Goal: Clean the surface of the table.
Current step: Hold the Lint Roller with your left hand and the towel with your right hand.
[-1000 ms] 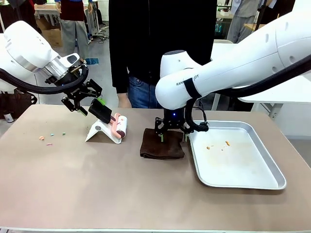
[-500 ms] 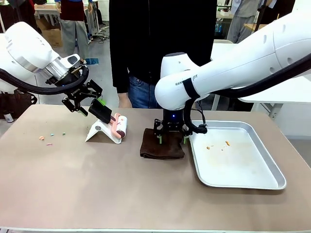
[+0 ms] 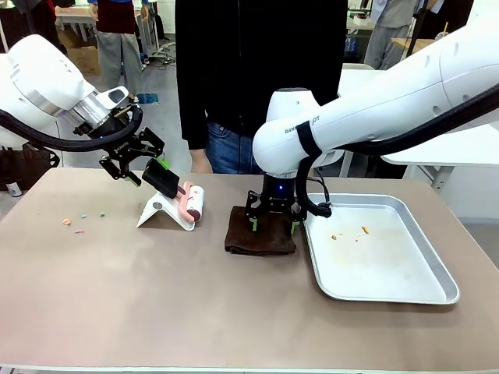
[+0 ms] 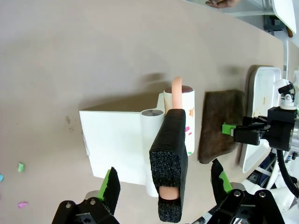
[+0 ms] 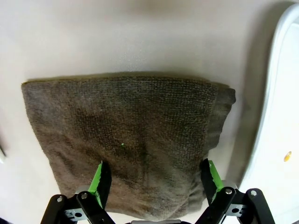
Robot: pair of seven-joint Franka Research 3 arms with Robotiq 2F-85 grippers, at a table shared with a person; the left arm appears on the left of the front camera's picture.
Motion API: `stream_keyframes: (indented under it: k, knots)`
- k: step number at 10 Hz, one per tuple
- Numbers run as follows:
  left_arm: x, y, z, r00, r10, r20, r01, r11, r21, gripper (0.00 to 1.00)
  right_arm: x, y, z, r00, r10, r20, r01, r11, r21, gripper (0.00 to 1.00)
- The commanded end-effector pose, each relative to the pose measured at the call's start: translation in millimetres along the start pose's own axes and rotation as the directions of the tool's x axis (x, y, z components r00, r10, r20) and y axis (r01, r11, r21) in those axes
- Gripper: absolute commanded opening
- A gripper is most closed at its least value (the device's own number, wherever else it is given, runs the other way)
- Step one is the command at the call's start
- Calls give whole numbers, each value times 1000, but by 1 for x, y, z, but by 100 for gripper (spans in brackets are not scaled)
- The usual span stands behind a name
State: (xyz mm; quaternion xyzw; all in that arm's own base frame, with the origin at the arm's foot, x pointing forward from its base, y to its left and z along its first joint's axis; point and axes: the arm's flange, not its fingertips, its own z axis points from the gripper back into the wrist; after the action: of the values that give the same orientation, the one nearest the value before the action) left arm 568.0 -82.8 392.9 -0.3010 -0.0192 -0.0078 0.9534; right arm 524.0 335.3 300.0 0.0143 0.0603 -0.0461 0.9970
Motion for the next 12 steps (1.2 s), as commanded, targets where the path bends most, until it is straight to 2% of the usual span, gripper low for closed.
stream_keyframes:
  k: [1, 3, 4, 5, 6, 7, 9, 10, 11, 12]
  knots:
    - [5, -1, 2, 1000, -16, -4, 16, 1000, -7, 100, -3, -8, 0, 1000, 6, 8, -6, 1000, 19, 100]
    - [5, -1, 2, 1000, -23, -14, 23, 1000, -14, 100, -2, -9, 0, 1000, 6, 3, -6, 1000, 4, 100]
    - [5, -1, 2, 1000, -19, -10, 19, 1000, -15, 78, -2, -10, 1, 1000, 13, 7, -13, 1000, 6, 92]
    - [4, -2, 3, 1000, -22, 0, 22, 1000, -19, 44, -3, -10, 2, 1000, 13, 6, -13, 1000, 15, 40]
    - [4, -2, 3, 1000, -28, 8, 28, 999, -23, 22, -2, -11, 2, 1000, 11, 5, -11, 1000, 17, 33]
    - [4, -2, 4, 999, -31, 12, 31, 999, -26, 0, -2, -11, 2, 1000, 9, 4, -9, 1000, 18, 0]
    - [1, -4, 4, 999, -43, 31, 45, 998, -51, 0, -1, -12, 2, 1000, 4, 0, -4, 1000, 16, 0]
    - [0, -5, 3, 998, -49, 35, 50, 997, -54, 7, 0, -12, 2, 1000, 2, -3, -2, 1000, 12, 13]
    - [-1, -5, 3, 998, -54, 38, 56, 997, -60, 0, 1, -13, 1, 1000, -3, -11, 3, 1000, 13, 4]
    - [-1, -6, 4, 997, -62, 43, 65, 995, -72, 0, 2, -14, 0, 1000, -9, -15, 9, 1000, 17, 0]
